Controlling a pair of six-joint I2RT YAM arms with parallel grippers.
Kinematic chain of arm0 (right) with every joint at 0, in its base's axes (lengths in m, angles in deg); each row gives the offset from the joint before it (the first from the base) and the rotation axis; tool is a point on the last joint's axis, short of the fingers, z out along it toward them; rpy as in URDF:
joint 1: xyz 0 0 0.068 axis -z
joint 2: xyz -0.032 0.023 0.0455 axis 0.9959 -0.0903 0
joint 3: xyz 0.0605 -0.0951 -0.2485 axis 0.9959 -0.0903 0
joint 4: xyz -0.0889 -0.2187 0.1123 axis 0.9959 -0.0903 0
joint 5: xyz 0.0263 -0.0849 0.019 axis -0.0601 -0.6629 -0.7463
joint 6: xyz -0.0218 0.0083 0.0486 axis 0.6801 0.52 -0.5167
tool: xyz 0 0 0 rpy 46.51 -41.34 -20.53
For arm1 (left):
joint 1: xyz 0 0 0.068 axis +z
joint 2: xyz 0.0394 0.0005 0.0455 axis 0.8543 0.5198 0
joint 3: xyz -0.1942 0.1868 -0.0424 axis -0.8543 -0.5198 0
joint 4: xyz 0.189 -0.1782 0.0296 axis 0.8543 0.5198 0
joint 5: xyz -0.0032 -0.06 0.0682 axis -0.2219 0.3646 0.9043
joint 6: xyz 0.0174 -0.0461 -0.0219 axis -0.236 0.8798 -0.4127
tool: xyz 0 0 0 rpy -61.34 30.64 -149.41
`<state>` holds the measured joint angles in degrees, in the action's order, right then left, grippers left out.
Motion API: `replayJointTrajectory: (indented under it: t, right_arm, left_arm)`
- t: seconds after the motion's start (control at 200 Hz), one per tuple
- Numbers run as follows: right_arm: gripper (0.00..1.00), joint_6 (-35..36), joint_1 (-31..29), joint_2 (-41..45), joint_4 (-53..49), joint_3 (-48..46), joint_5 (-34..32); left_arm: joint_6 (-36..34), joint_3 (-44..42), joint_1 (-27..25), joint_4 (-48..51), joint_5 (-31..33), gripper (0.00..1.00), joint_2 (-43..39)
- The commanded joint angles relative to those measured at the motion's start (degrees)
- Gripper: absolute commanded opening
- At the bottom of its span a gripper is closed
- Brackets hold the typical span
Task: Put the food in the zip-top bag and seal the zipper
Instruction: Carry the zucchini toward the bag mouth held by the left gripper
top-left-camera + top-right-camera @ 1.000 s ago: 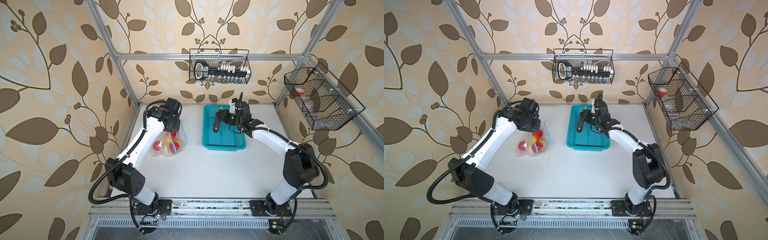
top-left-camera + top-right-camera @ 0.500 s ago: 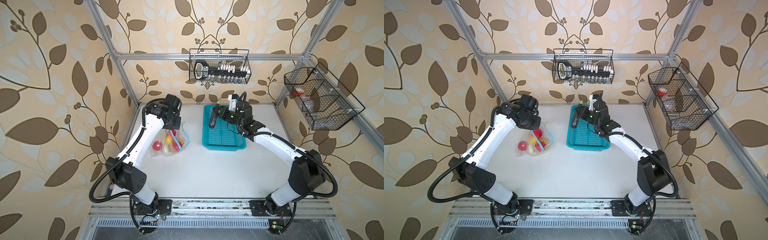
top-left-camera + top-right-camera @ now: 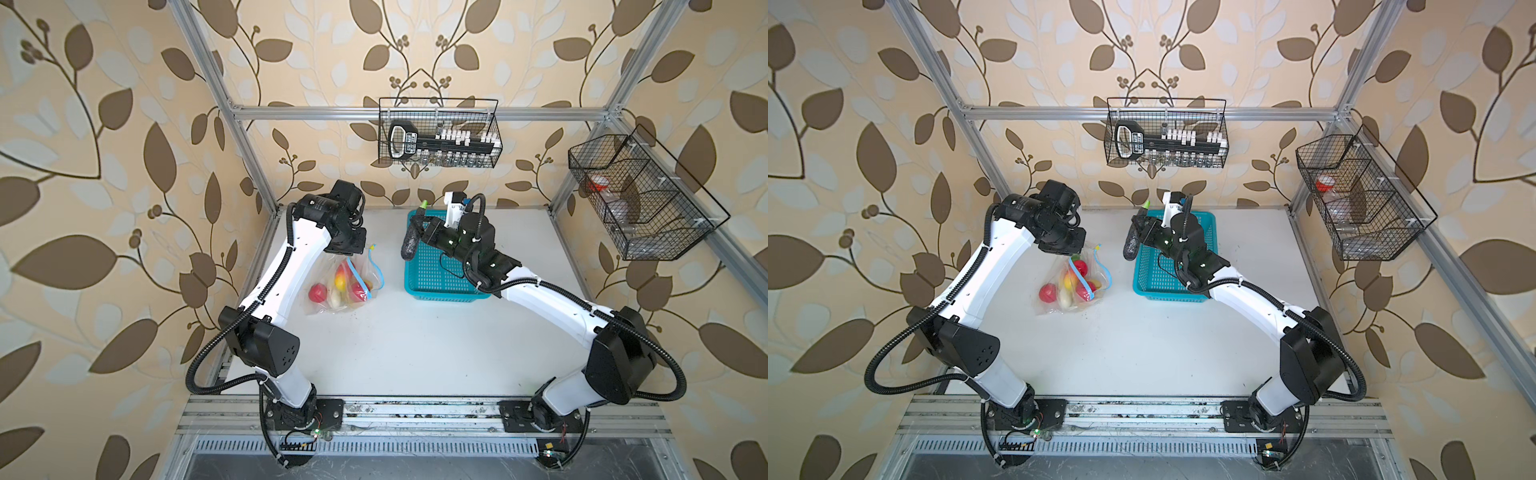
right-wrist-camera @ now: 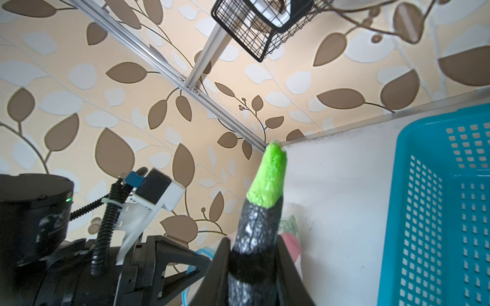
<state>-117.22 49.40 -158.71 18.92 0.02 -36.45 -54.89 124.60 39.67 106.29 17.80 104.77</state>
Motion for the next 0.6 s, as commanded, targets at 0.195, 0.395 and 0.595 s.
replayJointTrajectory:
  t: [0.195,0.395,0.595]
  right_arm:
    - [0.0,6.3,-4.7,2.2,6.8,-0.4,-8.2]
    - [0.0,9.1,-7.9,1.4,9.0,0.2,-11.1]
    - [0.0,9.9,-10.4,-1.1,10.9,1.3,-11.4]
  left_arm:
    - [0.0,8.0,0.6,5.4,-3.0,0.0,2.4]
    - [0.0,11.6,0.6,6.8,-4.5,0.0,3.6]
    - [0.5,13.2,0.6,7.5,-6.1,0.0,4.0]
